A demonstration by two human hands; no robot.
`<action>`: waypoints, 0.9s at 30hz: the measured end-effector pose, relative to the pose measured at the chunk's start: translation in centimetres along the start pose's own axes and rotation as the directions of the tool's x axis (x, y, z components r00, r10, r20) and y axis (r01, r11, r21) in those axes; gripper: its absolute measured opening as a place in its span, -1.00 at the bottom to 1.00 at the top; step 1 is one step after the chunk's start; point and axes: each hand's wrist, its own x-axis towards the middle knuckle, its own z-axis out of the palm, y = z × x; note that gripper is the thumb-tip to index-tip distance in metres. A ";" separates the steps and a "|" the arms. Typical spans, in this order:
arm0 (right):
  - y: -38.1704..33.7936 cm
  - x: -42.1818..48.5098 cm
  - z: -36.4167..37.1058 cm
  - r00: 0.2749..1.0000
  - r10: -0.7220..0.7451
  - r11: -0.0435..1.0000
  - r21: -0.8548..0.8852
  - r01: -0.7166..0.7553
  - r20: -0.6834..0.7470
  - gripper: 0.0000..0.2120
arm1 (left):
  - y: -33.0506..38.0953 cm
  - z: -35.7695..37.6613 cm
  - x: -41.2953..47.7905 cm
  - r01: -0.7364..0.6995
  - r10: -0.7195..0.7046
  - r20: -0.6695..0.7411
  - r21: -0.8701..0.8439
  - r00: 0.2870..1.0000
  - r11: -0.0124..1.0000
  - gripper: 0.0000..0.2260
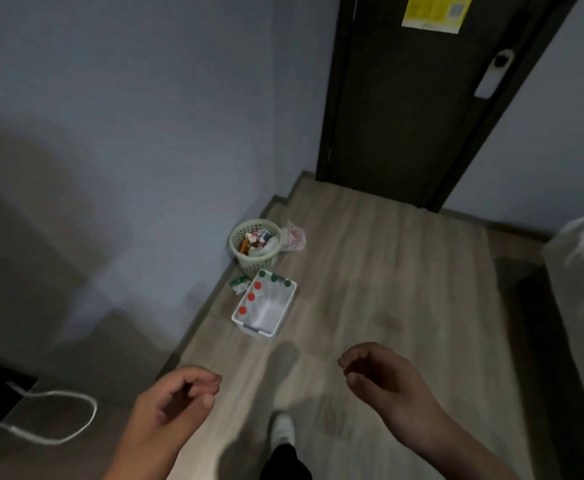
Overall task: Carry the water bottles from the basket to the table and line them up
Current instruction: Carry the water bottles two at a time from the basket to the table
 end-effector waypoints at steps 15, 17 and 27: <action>-3.8 15.3 -9.2 0.978 0.052 0.999 0.026 -0.047 -0.204 -0.88 | 4.3 8.4 23.2 -0.028 0.018 0.240 0.041 0.971 0.999 -0.80; -3.5 16.9 -10.8 0.971 0.067 0.998 0.029 -0.062 -0.231 -0.86 | 4.3 9.7 25.5 -0.030 0.013 0.242 0.068 0.970 0.997 -0.77; -3.1 28.2 -21.2 0.974 0.080 0.996 -0.009 -0.084 -0.214 -0.84 | 5.4 18.8 36.4 0.009 -0.021 0.169 0.074 0.985 0.997 -0.74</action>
